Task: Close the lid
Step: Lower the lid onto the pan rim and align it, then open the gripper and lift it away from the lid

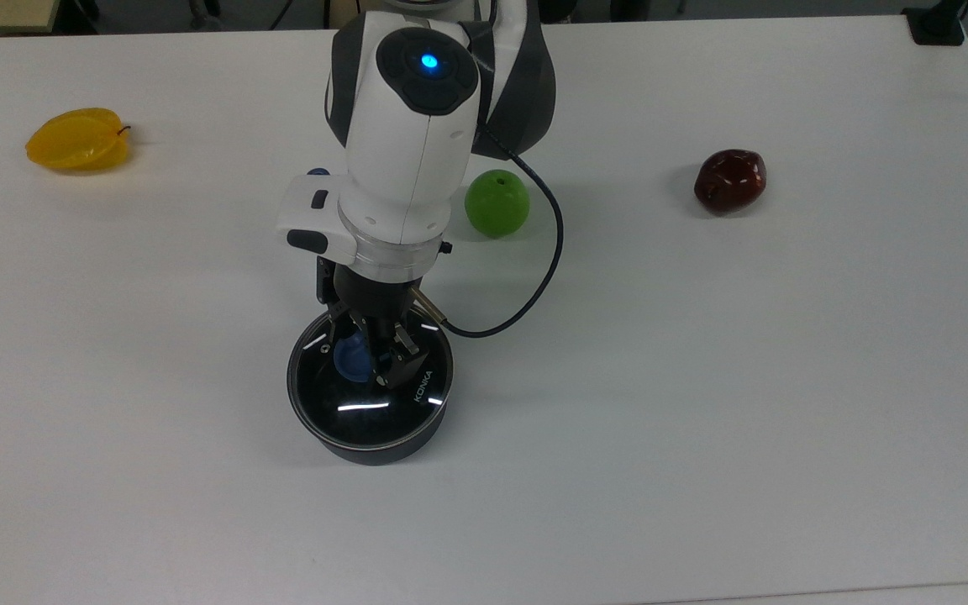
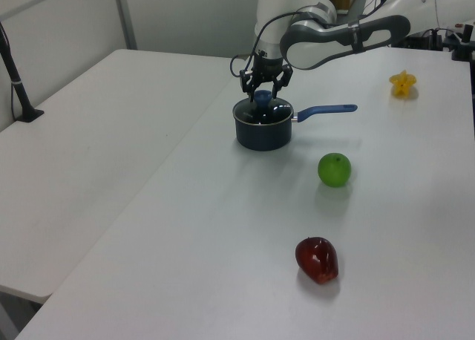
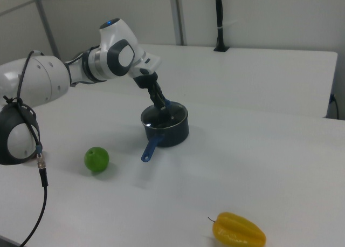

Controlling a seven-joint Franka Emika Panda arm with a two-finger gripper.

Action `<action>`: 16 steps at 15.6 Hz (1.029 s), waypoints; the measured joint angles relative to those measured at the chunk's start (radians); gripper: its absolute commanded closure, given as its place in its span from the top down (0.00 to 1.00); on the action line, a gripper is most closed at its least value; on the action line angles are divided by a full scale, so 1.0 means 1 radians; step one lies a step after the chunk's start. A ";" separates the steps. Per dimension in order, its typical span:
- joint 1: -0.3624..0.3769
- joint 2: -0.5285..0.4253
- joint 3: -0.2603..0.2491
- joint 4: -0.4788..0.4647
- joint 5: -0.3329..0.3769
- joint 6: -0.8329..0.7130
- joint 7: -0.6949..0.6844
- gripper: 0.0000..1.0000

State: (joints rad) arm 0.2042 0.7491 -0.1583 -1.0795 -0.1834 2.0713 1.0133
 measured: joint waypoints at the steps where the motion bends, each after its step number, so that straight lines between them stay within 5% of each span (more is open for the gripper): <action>1: 0.000 0.000 0.000 -0.001 0.000 -0.008 0.000 1.00; 8: -0.024 -0.083 0.006 -0.027 0.025 -0.018 -0.033 1.00; 16: -0.153 -0.446 0.074 -0.262 0.208 -0.286 -0.483 1.00</action>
State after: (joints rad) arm 0.0507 0.3028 -0.0844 -1.3420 0.0242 1.7856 0.5299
